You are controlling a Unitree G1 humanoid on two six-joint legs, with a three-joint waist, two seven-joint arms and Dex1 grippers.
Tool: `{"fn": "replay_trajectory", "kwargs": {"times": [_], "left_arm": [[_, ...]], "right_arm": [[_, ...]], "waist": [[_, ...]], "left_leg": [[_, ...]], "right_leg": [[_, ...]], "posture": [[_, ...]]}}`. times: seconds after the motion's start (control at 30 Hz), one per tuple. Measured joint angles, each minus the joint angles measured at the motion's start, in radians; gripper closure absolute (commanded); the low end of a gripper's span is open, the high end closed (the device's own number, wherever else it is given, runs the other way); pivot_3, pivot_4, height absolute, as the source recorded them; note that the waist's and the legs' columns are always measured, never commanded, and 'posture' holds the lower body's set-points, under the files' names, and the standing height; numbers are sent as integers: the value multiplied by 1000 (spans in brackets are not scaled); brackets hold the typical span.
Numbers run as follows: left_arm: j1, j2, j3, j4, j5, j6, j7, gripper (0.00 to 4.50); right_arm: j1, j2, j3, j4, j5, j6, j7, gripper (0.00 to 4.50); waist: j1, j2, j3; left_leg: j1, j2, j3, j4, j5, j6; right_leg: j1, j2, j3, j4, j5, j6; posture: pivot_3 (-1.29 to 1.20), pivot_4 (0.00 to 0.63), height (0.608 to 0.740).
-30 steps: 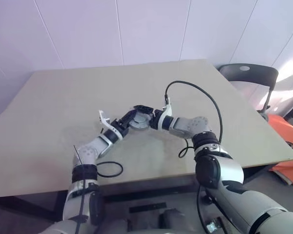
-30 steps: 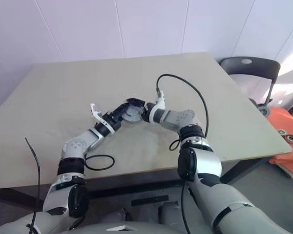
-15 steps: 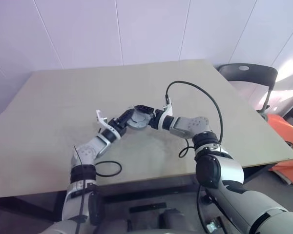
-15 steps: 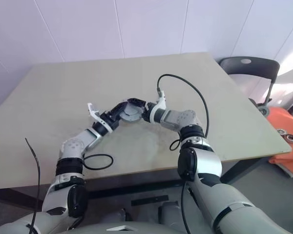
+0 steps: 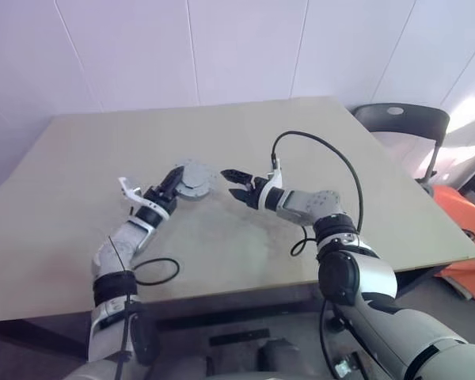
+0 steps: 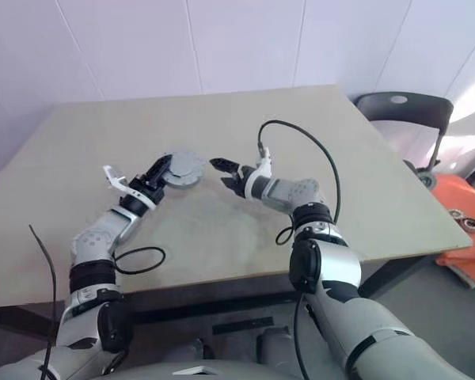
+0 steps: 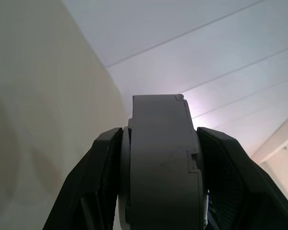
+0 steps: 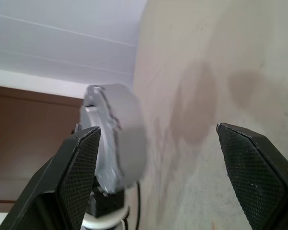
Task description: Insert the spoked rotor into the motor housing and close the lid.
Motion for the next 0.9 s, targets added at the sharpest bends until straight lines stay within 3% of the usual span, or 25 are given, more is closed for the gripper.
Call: {"fn": "replay_trajectory", "kwargs": {"times": [0.23,0.37,0.7,0.8,0.9], "left_arm": [[-1,135,80,2,-13,-42,1,1992],[2,187,114,1,-20,-42,1,1992],[60,230,120,0,-37,3,1,1992],[82,277,120,-2,-37,21,-2,1992],[94,311,124,4,-37,32,-12,1992]], "right_arm": [[-8,-10,0,38,-9,-34,0,450],[-9,-76,19,39,-33,-73,48,450],[81,-303,265,-224,-116,-27,460,450],[195,-353,392,-406,-160,-104,606,450],[265,-381,474,-465,-216,-217,691,450]], "waist": [[3,0,0],[7,-2,0],[1,-4,0],[2,-4,0],[4,-5,0]], "left_leg": [[-1,-1,0,0,0,0],[-2,-2,-1,0,0,0],[0,0,-1,0,0,0],[0,0,-2,0,0,0],[0,0,-1,0,0,0]], "right_leg": [[0,-1,-1,-1,0,0],[0,-3,0,-1,0,0],[0,1,0,0,0,0],[0,2,-1,0,0,0],[0,0,-1,0,0,0]], "posture": [[0,0,740],[0,0,740],[0,0,740],[0,0,740],[0,0,740]]}}
